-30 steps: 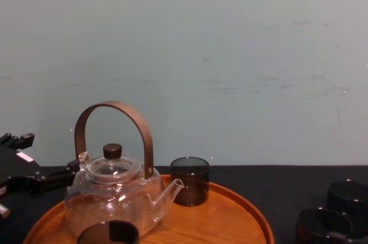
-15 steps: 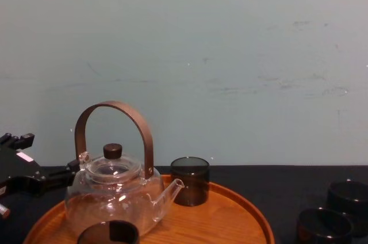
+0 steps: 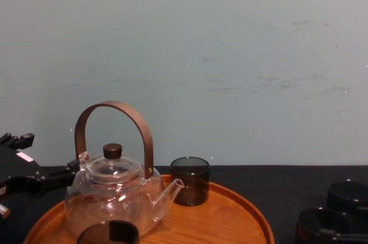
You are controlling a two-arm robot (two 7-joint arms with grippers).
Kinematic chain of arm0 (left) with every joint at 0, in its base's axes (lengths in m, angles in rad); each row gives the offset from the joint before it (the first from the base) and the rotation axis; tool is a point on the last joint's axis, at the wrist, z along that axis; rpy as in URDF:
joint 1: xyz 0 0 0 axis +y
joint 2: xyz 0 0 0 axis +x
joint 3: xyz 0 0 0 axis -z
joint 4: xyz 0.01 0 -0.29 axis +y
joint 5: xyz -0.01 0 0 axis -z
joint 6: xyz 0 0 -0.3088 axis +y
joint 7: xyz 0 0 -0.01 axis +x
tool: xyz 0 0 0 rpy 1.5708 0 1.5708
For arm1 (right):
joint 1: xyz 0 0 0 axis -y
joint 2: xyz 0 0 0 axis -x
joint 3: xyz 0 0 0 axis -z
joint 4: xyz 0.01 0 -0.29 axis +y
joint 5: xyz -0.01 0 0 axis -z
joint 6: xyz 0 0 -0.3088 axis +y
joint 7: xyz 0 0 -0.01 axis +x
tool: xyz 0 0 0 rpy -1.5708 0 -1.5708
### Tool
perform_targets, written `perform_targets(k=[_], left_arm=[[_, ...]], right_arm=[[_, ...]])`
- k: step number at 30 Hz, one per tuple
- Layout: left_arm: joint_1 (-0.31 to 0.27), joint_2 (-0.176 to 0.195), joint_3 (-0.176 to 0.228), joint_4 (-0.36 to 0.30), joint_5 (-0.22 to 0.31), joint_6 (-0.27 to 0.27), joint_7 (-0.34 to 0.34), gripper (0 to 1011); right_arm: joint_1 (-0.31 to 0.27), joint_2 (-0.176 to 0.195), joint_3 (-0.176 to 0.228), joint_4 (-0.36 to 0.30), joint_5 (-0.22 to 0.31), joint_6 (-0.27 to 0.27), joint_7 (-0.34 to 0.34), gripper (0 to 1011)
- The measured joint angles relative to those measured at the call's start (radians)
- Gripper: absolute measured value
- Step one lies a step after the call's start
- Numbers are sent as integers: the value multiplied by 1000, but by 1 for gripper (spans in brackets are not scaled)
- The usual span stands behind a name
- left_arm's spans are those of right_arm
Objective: Pick up the glass from the table and place it on the tray.
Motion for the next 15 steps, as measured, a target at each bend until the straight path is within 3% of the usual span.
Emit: perform_targets(k=[15], left_arm=[[0, 0, 0, 0, 0, 0, 0, 1001]], right_arm=[[53, -25, -19, 40, -29, 38, 17, 1002]])
